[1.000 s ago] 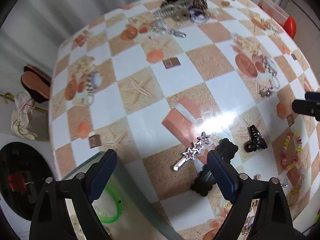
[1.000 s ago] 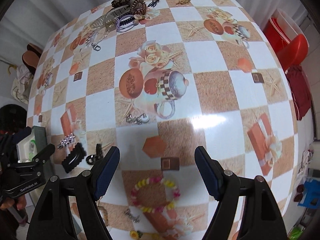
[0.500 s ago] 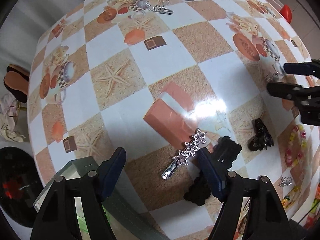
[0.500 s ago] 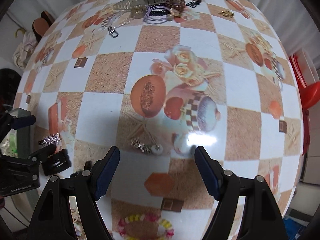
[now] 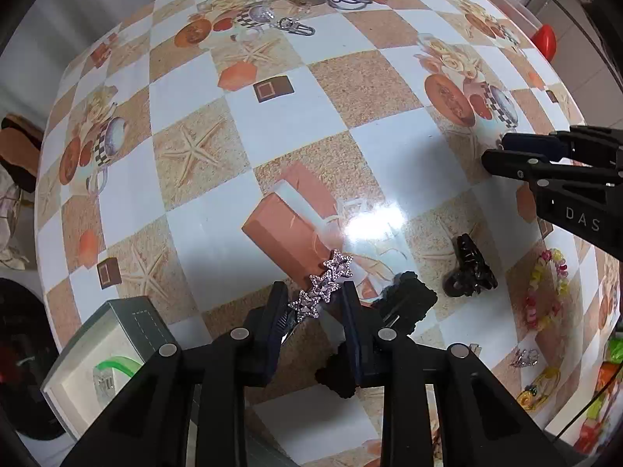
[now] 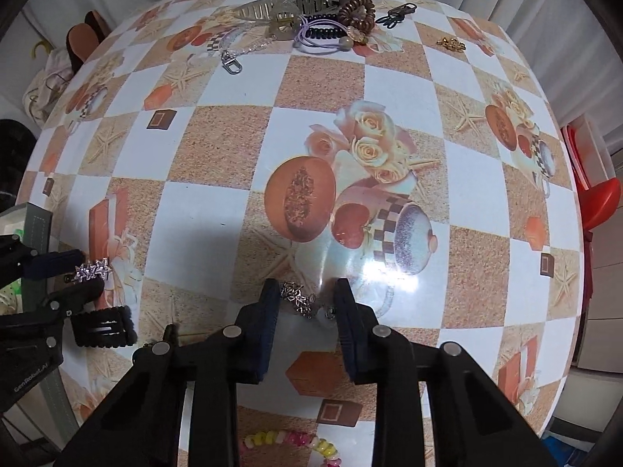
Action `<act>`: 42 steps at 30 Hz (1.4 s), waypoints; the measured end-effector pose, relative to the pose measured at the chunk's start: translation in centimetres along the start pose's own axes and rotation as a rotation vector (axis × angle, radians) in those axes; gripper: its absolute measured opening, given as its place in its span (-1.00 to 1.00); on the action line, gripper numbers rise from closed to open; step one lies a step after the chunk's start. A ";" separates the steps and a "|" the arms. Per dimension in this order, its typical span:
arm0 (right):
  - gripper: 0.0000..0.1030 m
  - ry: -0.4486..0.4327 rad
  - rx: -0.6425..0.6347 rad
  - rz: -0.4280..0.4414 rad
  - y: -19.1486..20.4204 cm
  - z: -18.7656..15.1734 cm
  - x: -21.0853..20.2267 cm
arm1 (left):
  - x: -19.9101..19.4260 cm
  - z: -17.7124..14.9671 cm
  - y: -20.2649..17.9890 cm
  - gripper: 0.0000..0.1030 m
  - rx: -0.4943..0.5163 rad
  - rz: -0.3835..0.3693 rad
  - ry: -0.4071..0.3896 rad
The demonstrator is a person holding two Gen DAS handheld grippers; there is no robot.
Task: Organize jewelry
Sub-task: 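Grasp the silver star clip with the left tool while the right tool grasps the charm, then drop the star clip in the tray with the left tool while the right tool drops the charm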
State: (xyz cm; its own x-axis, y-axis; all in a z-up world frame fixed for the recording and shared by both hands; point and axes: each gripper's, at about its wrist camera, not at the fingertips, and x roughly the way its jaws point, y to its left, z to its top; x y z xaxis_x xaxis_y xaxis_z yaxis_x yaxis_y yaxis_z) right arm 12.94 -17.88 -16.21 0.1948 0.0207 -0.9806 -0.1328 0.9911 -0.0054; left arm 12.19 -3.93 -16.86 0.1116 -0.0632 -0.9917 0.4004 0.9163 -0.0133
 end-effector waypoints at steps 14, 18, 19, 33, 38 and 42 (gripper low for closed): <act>-0.43 0.018 0.198 0.127 -3.0 -2.5 -2.2 | -3.8 -2.7 -0.2 -0.57 -0.138 -0.071 -0.058; -0.43 0.011 0.219 0.146 -3.4 -3.4 -3.4 | -4.0 -3.1 0.8 -0.57 -0.157 -0.079 -0.077; -0.43 0.009 0.223 0.149 -3.4 -3.6 -3.6 | -4.3 -3.2 1.3 -0.57 -0.162 -0.081 -0.080; -0.43 -0.011 0.221 0.191 -1.2 -4.3 -7.3 | -10.3 -7.2 3.7 -0.57 -0.262 -0.104 -0.187; -0.43 -0.020 0.193 0.213 0.8 -4.0 -8.7 | -11.7 -9.8 5.5 -0.57 -0.322 -0.098 -0.207; -0.43 -0.024 0.157 0.241 3.3 -3.4 -9.4 | -12.4 -12.2 7.3 -0.57 -0.375 -0.084 -0.216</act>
State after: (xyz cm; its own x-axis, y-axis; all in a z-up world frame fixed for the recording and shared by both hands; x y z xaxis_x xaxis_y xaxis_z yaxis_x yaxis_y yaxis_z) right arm 7.37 -15.27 -7.65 0.1994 0.2591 -0.9450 -0.0264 0.9655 0.2591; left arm 2.66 8.31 -6.18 0.2963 -0.1887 -0.9363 0.0629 0.9820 -0.1780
